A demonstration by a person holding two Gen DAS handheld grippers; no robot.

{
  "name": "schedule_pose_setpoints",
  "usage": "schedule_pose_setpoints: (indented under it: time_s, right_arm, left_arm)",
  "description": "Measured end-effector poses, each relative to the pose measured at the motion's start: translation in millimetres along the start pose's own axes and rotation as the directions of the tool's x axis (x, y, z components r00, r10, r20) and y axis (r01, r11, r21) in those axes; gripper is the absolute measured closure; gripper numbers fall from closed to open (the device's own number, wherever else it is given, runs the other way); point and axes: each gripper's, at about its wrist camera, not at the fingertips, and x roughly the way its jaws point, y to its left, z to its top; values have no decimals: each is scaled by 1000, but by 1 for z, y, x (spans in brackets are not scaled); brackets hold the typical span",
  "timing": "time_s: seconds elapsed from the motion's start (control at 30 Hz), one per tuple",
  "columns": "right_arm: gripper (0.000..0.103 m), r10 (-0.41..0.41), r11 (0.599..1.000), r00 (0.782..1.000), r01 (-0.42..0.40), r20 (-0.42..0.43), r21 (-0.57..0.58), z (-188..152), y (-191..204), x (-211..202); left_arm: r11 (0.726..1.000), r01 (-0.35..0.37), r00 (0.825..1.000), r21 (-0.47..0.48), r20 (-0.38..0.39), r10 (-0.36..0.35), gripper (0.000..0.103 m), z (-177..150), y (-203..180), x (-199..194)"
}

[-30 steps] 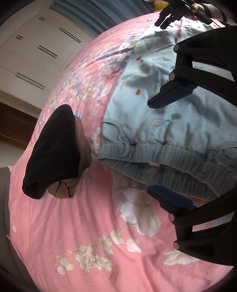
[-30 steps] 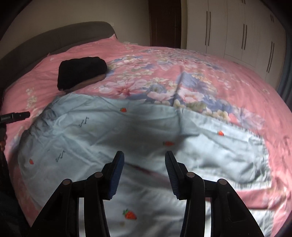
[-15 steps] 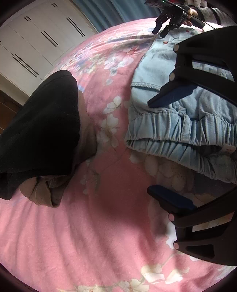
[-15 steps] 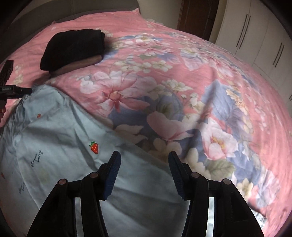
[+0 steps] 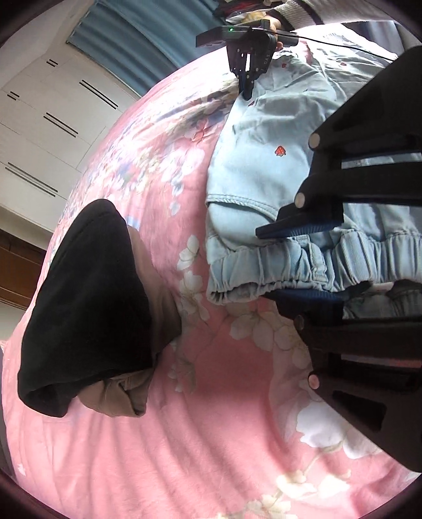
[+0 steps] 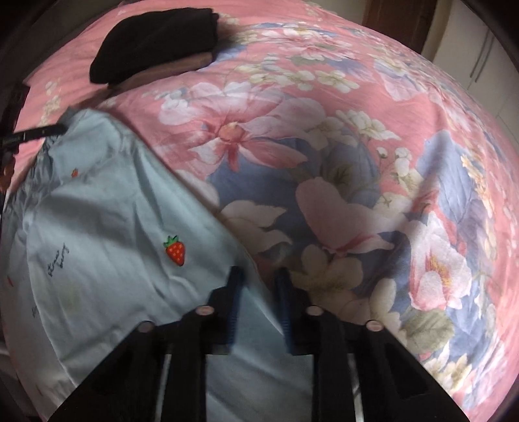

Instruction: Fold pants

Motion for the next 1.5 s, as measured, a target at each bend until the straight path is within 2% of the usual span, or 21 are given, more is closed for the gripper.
schedule_pose_setpoints:
  time_s: [0.1,0.2,0.33,0.47,0.57,0.7,0.77,0.8,0.83,0.9,0.97,1.03,1.13,1.23,1.3,1.37,1.5]
  right_arm:
    - [97,-35,999,998,36,53,-16,-11,14,-23]
    - [97,-70,997,989,68,127,20,-26,24,-54]
    - [97,-100,995,969,92,224,46,-50,46,-99]
    - [97,-125,992,952,116,278,50,-80,72,-133]
    - [97,-138,990,942,128,305,51,-98,91,-148]
    - [97,-109,994,947,111,303,8,-131,129,-153]
    - [97,-114,990,958,130,262,-45,-147,154,-143]
    - [97,-120,988,965,139,234,-69,-154,163,-135]
    - [97,-113,987,972,134,205,-88,-162,171,-127]
    - [97,-99,988,984,115,148,-105,-175,181,-111]
    - [97,-109,987,988,122,111,-110,-182,186,-97]
    - [97,-128,986,985,138,112,-94,-181,186,-92]
    - [97,-121,990,985,128,121,-57,-177,184,-94]
    - [97,-132,989,984,139,121,-51,-176,186,-93]
    - [97,-141,988,983,147,121,-42,-179,192,-92]
    - [97,-146,988,981,151,126,-33,-181,197,-93]
    - [97,-140,990,981,143,132,-13,-183,195,-93]
  left_arm:
    - [1000,4,1000,-5,26,-4,80,-4,-2,-8]
    - [1000,29,997,0,75,-29,82,-13,-8,-29]
    - [997,72,985,20,154,-74,83,-34,-15,-65]
    - [994,93,974,59,200,-103,82,-61,-20,-99]
    - [996,48,975,73,214,-62,74,-78,-14,-109]
    - [999,19,987,40,156,-25,67,-105,-4,-105]
    - [999,-36,993,39,117,31,56,-122,0,-99]
    - [996,-85,991,28,103,82,39,-132,3,-96]
    - [992,-122,989,10,90,121,30,-141,8,-95]
    - [987,-147,987,-71,51,151,32,-157,24,-93]
    - [981,-118,990,-155,56,128,32,-168,32,-101]
    - [977,-101,989,-190,87,119,33,-173,30,-110]
    - [966,12,992,-259,125,22,33,-177,26,-119]
    - [918,170,978,-358,174,-114,34,-178,26,-119]
    - [885,236,966,-402,200,-166,35,-175,25,-117]
    - [862,258,962,-436,197,-188,36,-172,23,-110]
    - [849,250,966,-465,182,-185,41,-168,15,-105]
